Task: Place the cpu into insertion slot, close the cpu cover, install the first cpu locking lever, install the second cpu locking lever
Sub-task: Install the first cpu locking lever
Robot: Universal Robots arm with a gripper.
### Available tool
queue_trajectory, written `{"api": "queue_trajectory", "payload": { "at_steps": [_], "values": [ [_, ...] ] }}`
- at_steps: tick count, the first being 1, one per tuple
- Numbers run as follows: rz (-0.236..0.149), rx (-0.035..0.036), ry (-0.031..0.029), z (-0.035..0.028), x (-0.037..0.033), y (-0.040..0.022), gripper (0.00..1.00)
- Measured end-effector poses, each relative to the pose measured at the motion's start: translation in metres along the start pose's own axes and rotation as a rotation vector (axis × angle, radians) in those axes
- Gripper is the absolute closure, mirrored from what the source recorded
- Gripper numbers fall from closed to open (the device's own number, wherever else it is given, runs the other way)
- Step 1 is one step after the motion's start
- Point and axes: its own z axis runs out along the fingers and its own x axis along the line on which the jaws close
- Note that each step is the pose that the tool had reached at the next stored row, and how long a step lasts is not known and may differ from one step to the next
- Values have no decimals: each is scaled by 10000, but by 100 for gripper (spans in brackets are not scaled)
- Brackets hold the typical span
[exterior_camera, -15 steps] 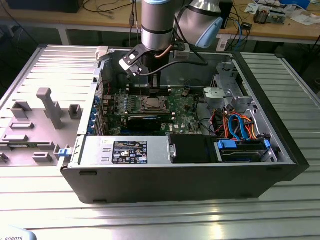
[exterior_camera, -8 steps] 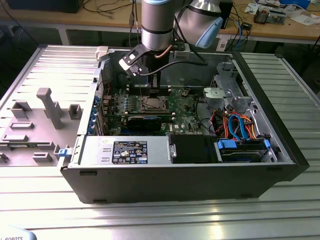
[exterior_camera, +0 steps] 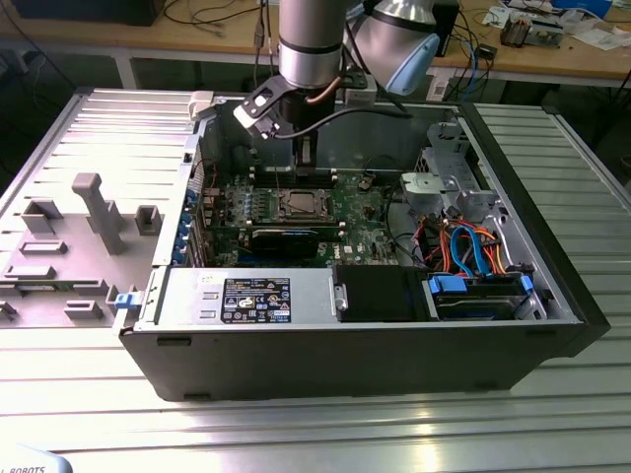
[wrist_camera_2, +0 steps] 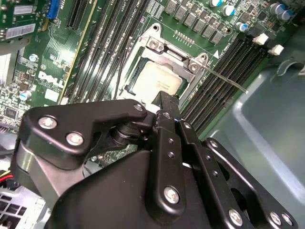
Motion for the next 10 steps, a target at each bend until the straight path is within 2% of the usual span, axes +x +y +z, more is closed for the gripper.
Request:
{"api": "queue_trajectory", "payload": {
  "at_steps": [7,10],
  "values": [
    [0,0,-3,-156,2,0,89],
    [-1,0,-4,-159,2,0,89]
  ]
}}
